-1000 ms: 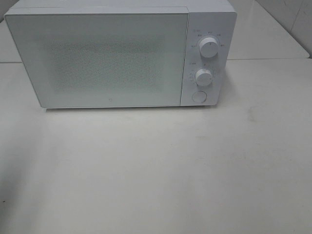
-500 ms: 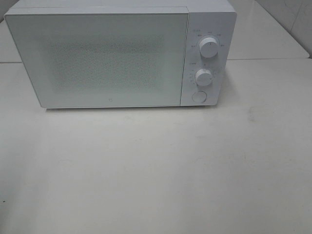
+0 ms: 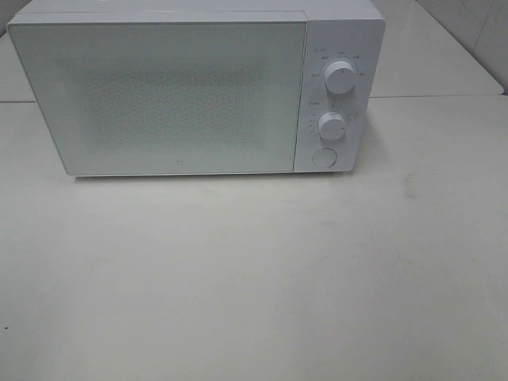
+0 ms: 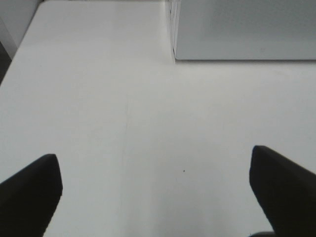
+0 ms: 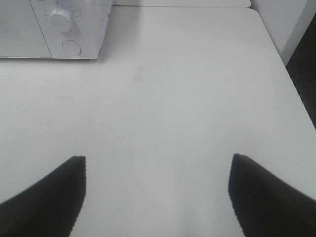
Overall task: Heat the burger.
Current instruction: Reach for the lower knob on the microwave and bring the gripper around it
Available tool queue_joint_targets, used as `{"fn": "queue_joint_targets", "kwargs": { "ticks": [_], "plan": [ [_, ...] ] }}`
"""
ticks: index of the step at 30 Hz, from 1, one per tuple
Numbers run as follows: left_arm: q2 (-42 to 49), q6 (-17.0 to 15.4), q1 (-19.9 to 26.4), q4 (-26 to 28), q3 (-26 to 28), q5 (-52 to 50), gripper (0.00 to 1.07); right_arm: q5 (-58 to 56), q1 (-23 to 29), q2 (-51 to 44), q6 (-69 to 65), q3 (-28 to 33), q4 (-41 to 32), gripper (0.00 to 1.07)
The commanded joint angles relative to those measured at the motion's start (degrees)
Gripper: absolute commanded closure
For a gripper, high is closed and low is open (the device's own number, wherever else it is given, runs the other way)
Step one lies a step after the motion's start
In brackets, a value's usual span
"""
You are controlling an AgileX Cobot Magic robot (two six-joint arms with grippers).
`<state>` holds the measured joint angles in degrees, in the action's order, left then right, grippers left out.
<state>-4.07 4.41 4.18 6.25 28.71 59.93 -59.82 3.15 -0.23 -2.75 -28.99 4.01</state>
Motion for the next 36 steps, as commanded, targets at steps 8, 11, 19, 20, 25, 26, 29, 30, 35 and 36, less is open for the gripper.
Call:
{"fn": "queue_joint_targets", "kwargs": {
  "ticks": [8,11,19,20,25,26,29,30,35,36],
  "plan": [
    [5.84,-0.40,0.06,-0.97,-0.23,-0.40,0.09,0.40,-0.34,-1.38,-0.06,-0.06,-0.11,0.31],
    [5.84,-0.40,0.06,-0.92,-0.23,-0.40,0.09,0.40,-0.34,-1.38,-0.06,-0.06,-0.11,0.31],
    [5.79,-0.40,0.06,-0.92,-0.23,-0.40,0.09,0.40,-0.34,-1.26,-0.06,-0.06,-0.11,0.31],
    [5.79,-0.40,0.06,-0.92,-0.23,-0.40,0.09,0.40,-0.34,-1.26,-0.06,-0.06,-0.11,0.31],
    [5.79,-0.40,0.06,-0.92,-0.23,-0.40,0.09,0.40,-0.34,-1.26,-0.06,-0.06,-0.11,0.31],
    [5.79,-0.40,0.06,-0.92,-0.23,-0.40,0.09,0.40,-0.34,-1.26,-0.06,-0.06,-0.11,0.31],
    [5.79,-0.40,0.06,-0.92,-0.23,-0.40,0.09,0.40,-0.34,-1.26,-0.06,-0.06,-0.11,0.31],
    [5.79,-0.40,0.06,-0.92,-0.23,-0.40,0.09,0.40,-0.34,-1.26,-0.06,-0.06,-0.11,0.31],
    [5.79,-0.40,0.06,-0.92,-0.23,-0.40,0.09,0.40,-0.34,-1.26,-0.06,-0.06,-0.11,0.31],
    [5.79,-0.40,0.06,-0.92,-0.23,-0.40,0.09,0.40,-0.34,-1.26,-0.06,-0.06,-0.11,0.31]
  ]
}}
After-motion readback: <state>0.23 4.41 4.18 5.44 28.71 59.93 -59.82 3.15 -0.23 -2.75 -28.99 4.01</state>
